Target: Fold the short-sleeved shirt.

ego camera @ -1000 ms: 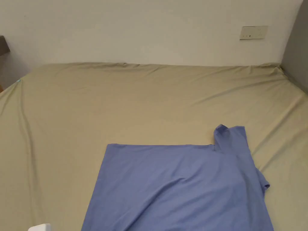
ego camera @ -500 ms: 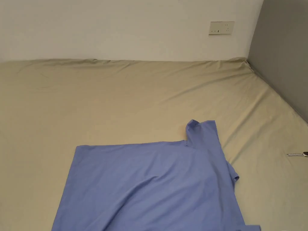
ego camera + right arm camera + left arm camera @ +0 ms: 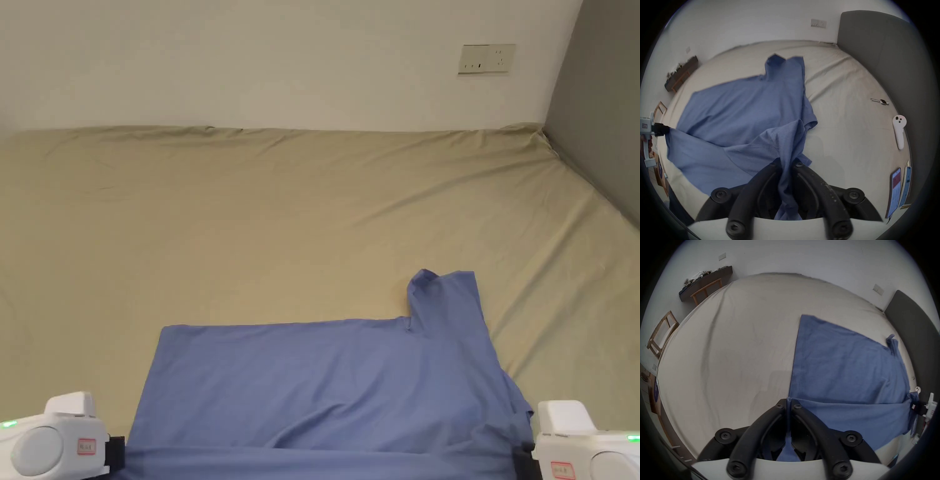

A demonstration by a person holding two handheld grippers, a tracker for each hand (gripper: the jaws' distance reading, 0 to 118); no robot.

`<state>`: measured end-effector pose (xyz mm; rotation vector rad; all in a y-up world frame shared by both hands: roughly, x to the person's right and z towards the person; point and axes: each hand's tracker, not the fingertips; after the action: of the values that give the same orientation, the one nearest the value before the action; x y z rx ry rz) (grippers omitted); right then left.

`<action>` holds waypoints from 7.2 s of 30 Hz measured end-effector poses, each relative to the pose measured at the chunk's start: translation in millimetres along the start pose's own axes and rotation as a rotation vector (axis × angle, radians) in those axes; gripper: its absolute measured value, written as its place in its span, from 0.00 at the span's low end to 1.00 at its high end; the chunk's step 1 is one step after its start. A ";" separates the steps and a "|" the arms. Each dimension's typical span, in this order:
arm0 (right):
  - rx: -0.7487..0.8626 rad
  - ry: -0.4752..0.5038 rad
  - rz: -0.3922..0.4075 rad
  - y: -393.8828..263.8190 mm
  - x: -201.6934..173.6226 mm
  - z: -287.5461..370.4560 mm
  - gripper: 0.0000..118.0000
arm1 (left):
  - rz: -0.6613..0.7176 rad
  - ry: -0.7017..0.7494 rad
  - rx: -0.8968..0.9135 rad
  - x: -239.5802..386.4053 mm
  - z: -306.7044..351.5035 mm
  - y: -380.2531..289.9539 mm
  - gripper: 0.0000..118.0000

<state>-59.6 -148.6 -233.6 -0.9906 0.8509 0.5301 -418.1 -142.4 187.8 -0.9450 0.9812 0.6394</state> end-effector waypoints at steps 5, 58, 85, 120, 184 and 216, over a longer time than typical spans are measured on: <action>-0.006 0.008 -0.009 -7.3 3.4 -18.3 0.14 | -0.034 0.025 -0.014 -1.1 -8.2 -11.0 0.04; 0.034 0.107 -0.187 -122.0 1.6 33.6 0.16 | -0.057 -0.019 -0.024 -7.0 52.2 -106.8 0.03; -0.080 0.052 -0.143 -181.8 32.7 93.7 0.11 | -0.162 0.037 -0.079 -34.2 79.1 -174.5 0.01; 0.571 0.092 -0.098 -72.8 -27.3 158.7 0.01 | -0.177 -0.163 0.517 36.7 117.7 4.9 0.00; 0.005 0.103 -0.007 -129.3 17.9 110.7 0.07 | -0.098 -0.094 -0.056 -60.1 93.4 -128.0 0.00; 0.818 -0.110 -0.029 -127.6 -64.5 204.5 0.01 | 0.098 -0.462 0.535 -27.6 177.7 -114.5 0.00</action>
<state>72.6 -28.2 -59.5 -0.2208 0.8434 0.1679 -266.5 -39.3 296.4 -0.2583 0.7266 0.5985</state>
